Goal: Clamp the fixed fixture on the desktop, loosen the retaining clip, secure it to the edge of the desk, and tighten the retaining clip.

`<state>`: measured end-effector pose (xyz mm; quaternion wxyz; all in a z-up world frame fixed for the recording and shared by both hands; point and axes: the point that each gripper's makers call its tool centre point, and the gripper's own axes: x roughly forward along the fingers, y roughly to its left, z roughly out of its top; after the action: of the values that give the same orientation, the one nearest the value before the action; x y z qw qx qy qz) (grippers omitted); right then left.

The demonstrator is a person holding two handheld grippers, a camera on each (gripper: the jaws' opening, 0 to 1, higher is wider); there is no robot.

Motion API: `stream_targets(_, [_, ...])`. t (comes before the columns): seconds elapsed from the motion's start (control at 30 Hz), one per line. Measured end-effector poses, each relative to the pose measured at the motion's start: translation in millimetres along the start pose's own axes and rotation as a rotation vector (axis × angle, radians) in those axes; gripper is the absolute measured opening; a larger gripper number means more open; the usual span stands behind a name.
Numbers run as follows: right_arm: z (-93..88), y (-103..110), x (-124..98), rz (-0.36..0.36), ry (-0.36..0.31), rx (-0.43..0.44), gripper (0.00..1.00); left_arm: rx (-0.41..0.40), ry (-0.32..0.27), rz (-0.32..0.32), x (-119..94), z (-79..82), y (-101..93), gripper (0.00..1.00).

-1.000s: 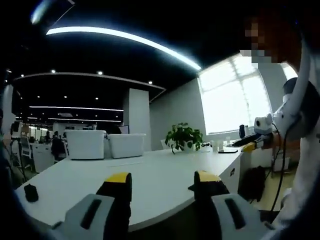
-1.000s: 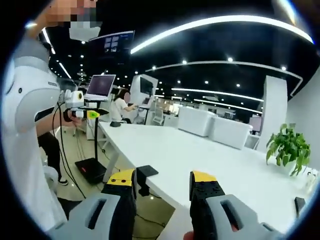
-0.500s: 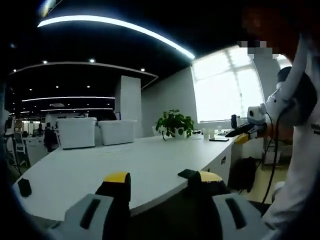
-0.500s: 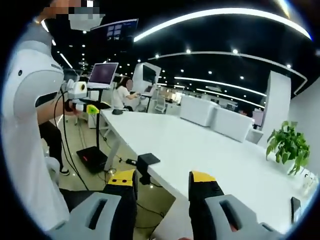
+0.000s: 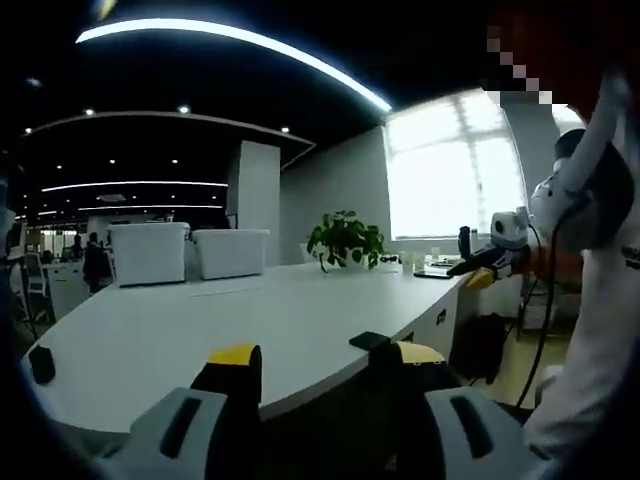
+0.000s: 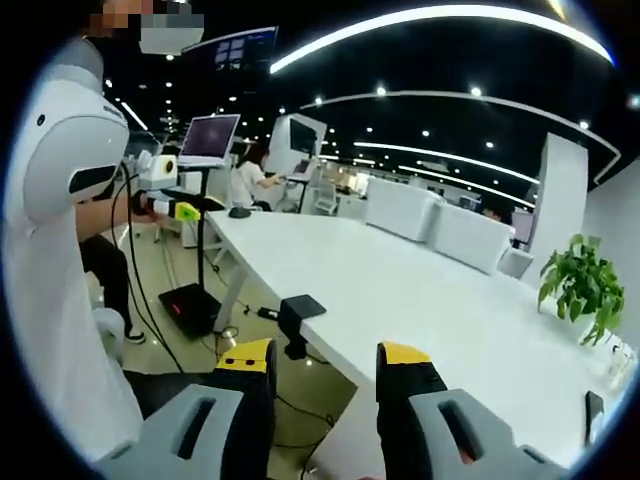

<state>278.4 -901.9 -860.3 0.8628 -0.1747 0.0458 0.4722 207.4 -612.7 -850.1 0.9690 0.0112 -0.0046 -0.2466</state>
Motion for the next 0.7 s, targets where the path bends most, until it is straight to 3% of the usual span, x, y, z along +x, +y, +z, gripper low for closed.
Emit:
stream_targets(0.23, [4.7, 0, -5, -0.014, -0.014, -0.019, 0.38, 0.004, 0.01, -0.016, 4, -5.6, -5.1, 0.52])
stream_targets(0.7, [-7.9, -3, -2, -0.037, -0.01, 0.001, 0.34, 0.017, 0.006, -0.015, 6, -9.4, -12.4, 0.52])
